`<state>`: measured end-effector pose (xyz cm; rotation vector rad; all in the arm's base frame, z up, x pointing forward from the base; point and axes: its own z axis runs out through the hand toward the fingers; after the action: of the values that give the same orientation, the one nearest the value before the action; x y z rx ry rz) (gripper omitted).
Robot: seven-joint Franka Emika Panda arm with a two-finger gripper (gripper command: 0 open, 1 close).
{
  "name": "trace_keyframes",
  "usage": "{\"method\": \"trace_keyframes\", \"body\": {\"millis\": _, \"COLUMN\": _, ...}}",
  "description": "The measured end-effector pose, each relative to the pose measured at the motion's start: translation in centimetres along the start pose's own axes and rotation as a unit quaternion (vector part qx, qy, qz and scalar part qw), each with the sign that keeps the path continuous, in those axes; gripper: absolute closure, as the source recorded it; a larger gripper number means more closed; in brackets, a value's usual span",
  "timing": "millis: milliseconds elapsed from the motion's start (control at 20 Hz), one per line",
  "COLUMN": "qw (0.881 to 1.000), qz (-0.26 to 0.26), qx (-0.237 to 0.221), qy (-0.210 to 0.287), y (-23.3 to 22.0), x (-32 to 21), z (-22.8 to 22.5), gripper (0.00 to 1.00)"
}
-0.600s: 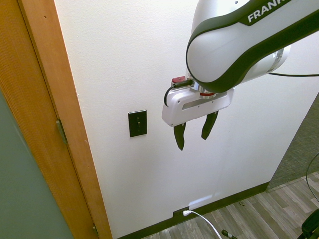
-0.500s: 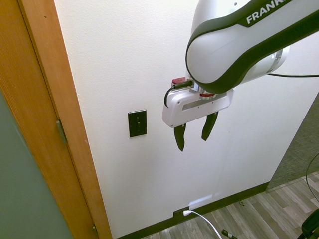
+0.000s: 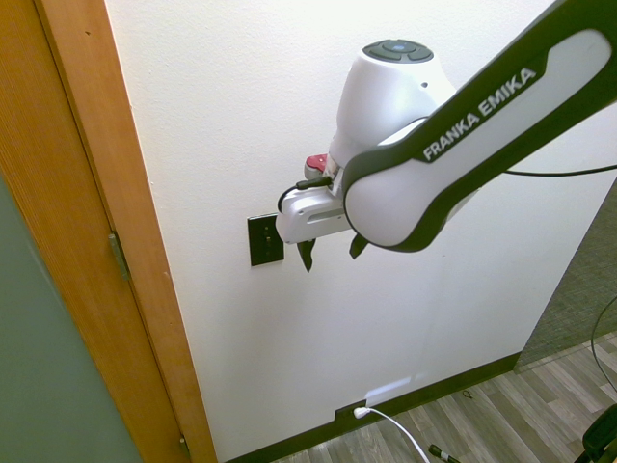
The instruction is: Turn off the light
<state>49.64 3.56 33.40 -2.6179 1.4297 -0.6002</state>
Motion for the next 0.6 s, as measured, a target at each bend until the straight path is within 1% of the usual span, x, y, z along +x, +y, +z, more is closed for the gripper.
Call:
{"method": "trace_keyframes", "body": {"millis": 150, "qw": 0.999, "qz": 0.007, "qx": 0.018, "qy": 0.035, "y": -2.3, "x": -0.7, "z": 0.2, "gripper": 0.00}}
{"method": "trace_keyframes", "body": {"millis": 350, "qw": 0.998, "qz": 0.001, "qx": 0.036, "qy": 0.044, "y": -5.1, "x": -2.5, "z": 2.1, "gripper": 0.00}}
{"method": "trace_keyframes", "body": {"millis": 400, "qw": 0.998, "qz": 0.002, "qx": 0.042, "qy": 0.048, "y": -5.5, "x": -2.3, "z": 2.5, "gripper": 1.00}}
{"method": "trace_keyframes", "body": {"millis": 600, "qw": 0.996, "qz": 0.004, "qx": 0.068, "qy": 0.063, "y": -6.5, "x": -0.8, "z": 3.3, "gripper": 1.00}}
